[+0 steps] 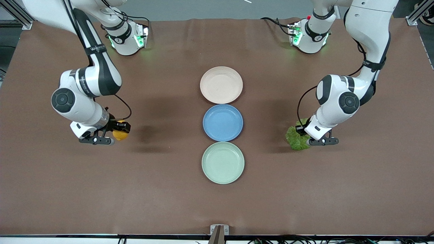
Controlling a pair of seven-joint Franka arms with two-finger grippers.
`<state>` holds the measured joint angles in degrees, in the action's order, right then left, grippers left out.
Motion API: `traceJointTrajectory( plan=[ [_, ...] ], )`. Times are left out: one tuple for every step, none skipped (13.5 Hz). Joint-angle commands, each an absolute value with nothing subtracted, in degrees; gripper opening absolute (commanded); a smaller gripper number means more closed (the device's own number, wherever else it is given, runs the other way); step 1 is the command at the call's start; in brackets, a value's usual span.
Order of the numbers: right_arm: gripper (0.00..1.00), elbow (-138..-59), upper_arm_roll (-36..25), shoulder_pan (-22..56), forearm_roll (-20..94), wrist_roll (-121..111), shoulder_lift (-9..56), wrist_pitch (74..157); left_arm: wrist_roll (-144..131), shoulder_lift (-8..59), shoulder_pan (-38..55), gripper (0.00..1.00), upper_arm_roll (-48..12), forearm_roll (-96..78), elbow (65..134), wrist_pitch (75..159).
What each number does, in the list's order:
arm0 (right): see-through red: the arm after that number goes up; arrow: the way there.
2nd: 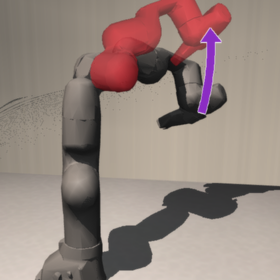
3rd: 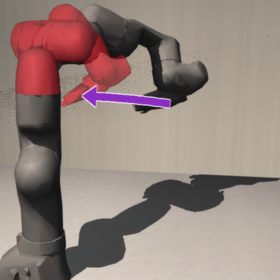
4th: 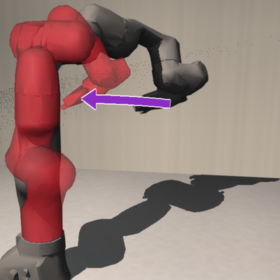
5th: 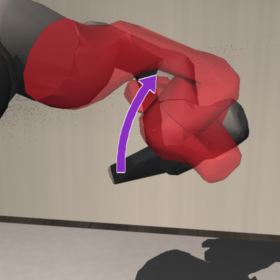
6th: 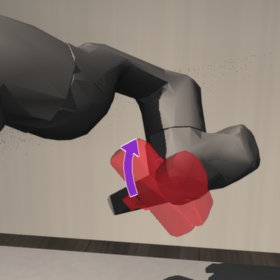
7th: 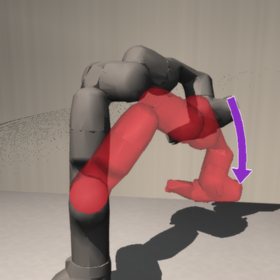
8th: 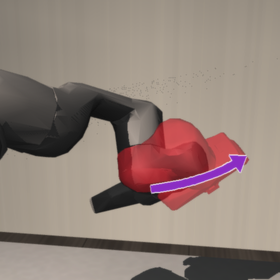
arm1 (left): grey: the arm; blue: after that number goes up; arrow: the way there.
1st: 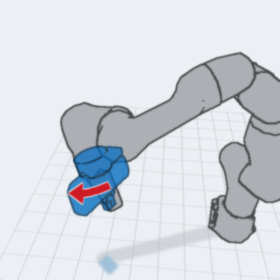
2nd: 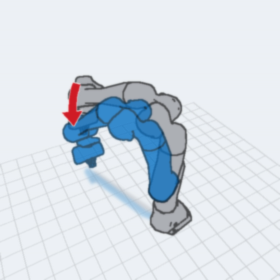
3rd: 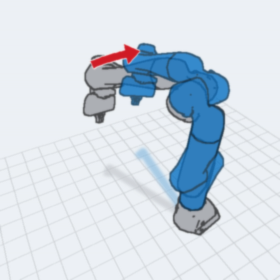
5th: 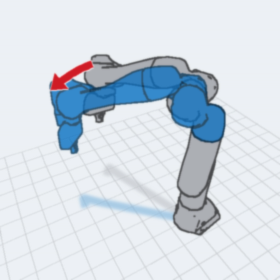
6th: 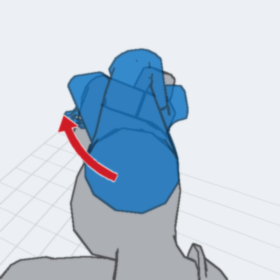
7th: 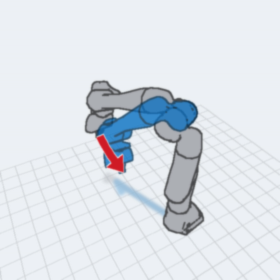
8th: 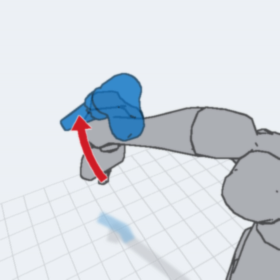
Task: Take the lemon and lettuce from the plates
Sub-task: 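Carry the lettuce off the plate while the right gripper carries the lemon away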
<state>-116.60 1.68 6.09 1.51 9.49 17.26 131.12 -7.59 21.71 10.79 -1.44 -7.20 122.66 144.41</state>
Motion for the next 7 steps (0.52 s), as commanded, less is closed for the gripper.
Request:
traceJointTrajectory(
  plan=[
    [0.02, -116.7, 3.0, 2.2, 2.3, 3.4, 20.7, 135.2, -4.8, 19.4, 9.9, 0.24, -1.8, -6.9, 125.3, 145.1],
    [0.02, -116.8, 3.0, 1.6, 2.4, 2.5, 21.9, 135.7, -4.6, 19.4, 9.8, 0.55, -1.8, -6.9, 125.2, 144.9],
    [0.03, -117.0, 3.1, 1.1, 2.4, 1.7, 22.8, 135.7, -3.7, 19.2, 9.8, 1.0, -1.8, -6.9, 124.9, 144.8],
    [0.03, -117.3, 3.1, 1.1, 2.4, 1.4, 23.4, 135.8, -3.6, 18.8, 9.8, 1.0, -1.8, -6.9, 124.4, 143.6],
    [0.03, -117.7, 3.1, 1.1, 2.4, 1.3, 23.6, 135.7, -3.6, 18.5, 9.7, 1.0, -1.7, -6.9, 123.1, 141.7],
    [0.03, -118.6, 3.1, 1.1, 2.4, 1.1, 23.5, 135.7, -3.6, 17.9, 9.6, 1.0, -1.6, -6.9, 122.1, 139.2],
    [0.03, -119.2, 3.1, 1.1, 2.4, 0.6, 23.5, 135.7, -3.4, 17.3, 8.8, 1.0, -1.5, -6.9, 120.6, 136.1]
  ],
)
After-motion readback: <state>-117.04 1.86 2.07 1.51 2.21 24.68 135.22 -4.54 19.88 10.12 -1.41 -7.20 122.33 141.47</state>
